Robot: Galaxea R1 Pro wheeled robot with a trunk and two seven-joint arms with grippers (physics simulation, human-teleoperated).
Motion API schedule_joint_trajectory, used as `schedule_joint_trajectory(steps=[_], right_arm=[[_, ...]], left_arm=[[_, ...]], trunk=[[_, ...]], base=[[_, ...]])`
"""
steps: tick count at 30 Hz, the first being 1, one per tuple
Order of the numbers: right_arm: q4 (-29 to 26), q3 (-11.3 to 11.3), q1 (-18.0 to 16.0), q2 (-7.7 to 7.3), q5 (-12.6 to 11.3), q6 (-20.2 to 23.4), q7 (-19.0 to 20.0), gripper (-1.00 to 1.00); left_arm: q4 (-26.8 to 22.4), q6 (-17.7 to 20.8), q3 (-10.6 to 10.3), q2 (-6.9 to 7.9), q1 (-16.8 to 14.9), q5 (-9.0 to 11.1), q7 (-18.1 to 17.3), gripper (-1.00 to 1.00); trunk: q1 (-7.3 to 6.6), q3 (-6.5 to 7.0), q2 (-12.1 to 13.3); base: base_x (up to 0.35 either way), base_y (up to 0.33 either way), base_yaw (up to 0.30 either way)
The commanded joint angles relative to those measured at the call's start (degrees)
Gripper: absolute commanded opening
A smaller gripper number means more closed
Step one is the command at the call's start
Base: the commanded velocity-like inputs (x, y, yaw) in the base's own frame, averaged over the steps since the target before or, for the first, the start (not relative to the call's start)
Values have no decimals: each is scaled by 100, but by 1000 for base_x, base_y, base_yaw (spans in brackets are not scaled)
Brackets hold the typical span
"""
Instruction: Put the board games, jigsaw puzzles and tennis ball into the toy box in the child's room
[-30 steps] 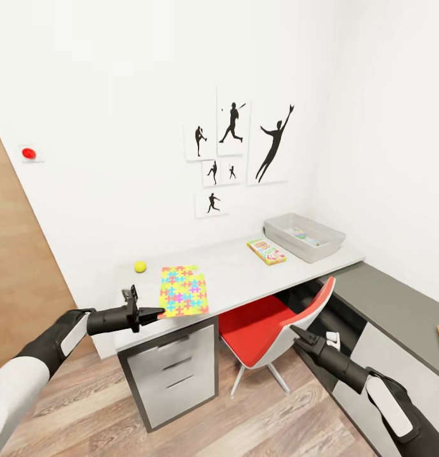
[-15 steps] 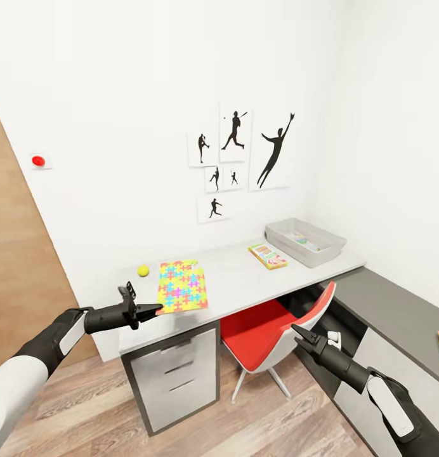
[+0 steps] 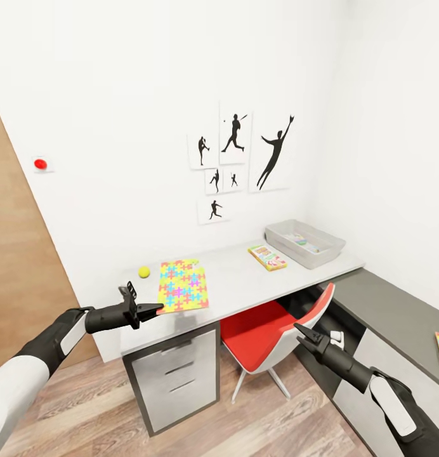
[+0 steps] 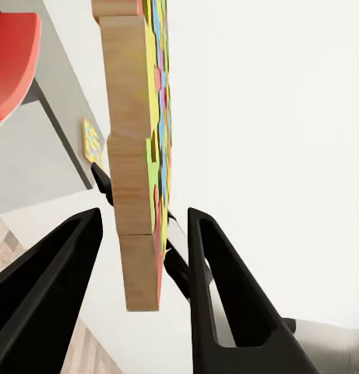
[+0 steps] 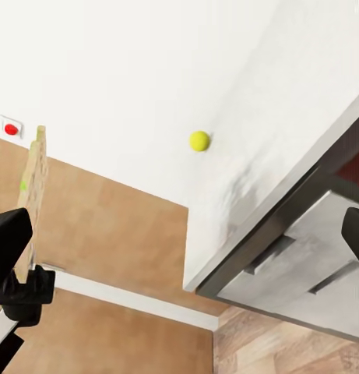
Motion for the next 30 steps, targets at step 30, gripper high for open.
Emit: schedule_joint_trajectory(steps=[30], right_arm=[[-1161, -1065, 584, -884, -223, 2461, 895, 100]], left_arm=[[3, 39, -55, 29, -6, 14, -32, -100]], trunk=[[-591, 475, 1075]], base=[[0, 0, 0]])
